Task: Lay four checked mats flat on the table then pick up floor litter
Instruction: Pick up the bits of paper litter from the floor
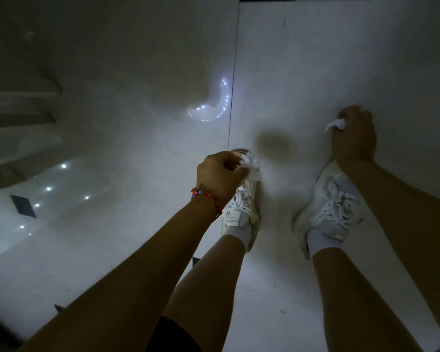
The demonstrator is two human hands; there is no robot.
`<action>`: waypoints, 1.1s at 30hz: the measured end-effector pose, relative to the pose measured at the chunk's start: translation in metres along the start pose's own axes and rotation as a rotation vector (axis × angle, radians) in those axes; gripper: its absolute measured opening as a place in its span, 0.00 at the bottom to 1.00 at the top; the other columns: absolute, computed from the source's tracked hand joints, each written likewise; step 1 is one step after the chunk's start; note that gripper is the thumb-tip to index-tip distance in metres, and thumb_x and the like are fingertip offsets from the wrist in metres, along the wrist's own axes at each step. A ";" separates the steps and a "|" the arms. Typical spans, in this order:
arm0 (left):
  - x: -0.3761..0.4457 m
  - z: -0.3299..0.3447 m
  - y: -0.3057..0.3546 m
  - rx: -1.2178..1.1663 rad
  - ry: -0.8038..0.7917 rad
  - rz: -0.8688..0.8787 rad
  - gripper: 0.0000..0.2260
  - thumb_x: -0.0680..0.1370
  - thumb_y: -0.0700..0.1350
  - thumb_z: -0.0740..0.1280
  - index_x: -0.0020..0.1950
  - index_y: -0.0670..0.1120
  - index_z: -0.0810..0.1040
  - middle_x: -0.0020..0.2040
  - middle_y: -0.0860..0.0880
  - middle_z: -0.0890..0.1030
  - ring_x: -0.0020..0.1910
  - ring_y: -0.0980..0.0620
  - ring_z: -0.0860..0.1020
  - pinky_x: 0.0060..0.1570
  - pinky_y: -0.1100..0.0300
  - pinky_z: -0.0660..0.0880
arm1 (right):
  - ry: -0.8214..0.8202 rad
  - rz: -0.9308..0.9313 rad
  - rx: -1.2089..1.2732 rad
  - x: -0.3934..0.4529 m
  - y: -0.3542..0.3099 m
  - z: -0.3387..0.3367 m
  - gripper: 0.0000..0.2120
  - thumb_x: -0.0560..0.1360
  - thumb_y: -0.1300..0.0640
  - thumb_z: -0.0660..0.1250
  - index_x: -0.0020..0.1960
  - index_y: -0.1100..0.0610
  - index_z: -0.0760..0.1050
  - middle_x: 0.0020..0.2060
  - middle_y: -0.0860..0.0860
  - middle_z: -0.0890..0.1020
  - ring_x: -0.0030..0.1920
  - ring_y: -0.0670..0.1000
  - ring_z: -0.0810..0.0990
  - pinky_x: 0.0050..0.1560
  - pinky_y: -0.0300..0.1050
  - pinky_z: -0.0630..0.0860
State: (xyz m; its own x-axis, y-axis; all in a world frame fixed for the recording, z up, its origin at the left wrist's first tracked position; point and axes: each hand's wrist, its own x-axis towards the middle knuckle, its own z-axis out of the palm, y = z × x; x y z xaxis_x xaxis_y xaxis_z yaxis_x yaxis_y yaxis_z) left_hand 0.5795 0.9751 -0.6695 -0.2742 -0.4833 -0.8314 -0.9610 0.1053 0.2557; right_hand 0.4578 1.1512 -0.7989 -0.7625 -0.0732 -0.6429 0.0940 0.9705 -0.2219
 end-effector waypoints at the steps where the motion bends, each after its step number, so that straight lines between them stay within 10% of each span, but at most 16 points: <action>1: -0.002 -0.001 0.000 0.000 0.003 -0.005 0.07 0.72 0.39 0.71 0.49 0.39 0.80 0.40 0.46 0.78 0.44 0.43 0.81 0.53 0.49 0.79 | -0.003 -0.009 0.020 -0.005 -0.001 -0.001 0.12 0.76 0.63 0.60 0.58 0.62 0.72 0.60 0.65 0.71 0.58 0.64 0.72 0.52 0.53 0.66; 17: -0.140 -0.126 0.094 -0.153 0.175 0.147 0.03 0.72 0.40 0.71 0.41 0.46 0.78 0.34 0.53 0.77 0.34 0.53 0.77 0.37 0.65 0.75 | 0.092 -0.096 0.591 -0.145 -0.087 -0.220 0.05 0.72 0.68 0.65 0.45 0.67 0.80 0.43 0.64 0.80 0.44 0.61 0.78 0.46 0.43 0.71; 23: -0.236 -0.191 0.129 -0.311 0.252 0.228 0.05 0.71 0.38 0.71 0.38 0.46 0.78 0.34 0.52 0.78 0.33 0.55 0.77 0.28 0.77 0.73 | 0.089 -0.101 0.735 -0.217 -0.123 -0.343 0.17 0.72 0.67 0.63 0.32 0.47 0.76 0.28 0.53 0.79 0.30 0.49 0.77 0.36 0.34 0.73; 33: -0.371 -0.267 0.110 -0.501 0.295 0.182 0.10 0.70 0.36 0.71 0.34 0.48 0.75 0.30 0.48 0.75 0.33 0.46 0.76 0.48 0.48 0.79 | 0.104 -0.150 0.843 -0.337 -0.193 -0.469 0.15 0.74 0.68 0.62 0.35 0.50 0.75 0.20 0.46 0.77 0.21 0.40 0.73 0.25 0.27 0.70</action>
State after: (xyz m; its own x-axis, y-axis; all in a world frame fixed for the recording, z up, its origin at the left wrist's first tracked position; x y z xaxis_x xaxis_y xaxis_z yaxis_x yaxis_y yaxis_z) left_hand 0.5857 0.9341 -0.2012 -0.3423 -0.7241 -0.5988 -0.7458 -0.1782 0.6418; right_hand 0.3965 1.0959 -0.1957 -0.8554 -0.1255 -0.5025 0.4006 0.4547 -0.7955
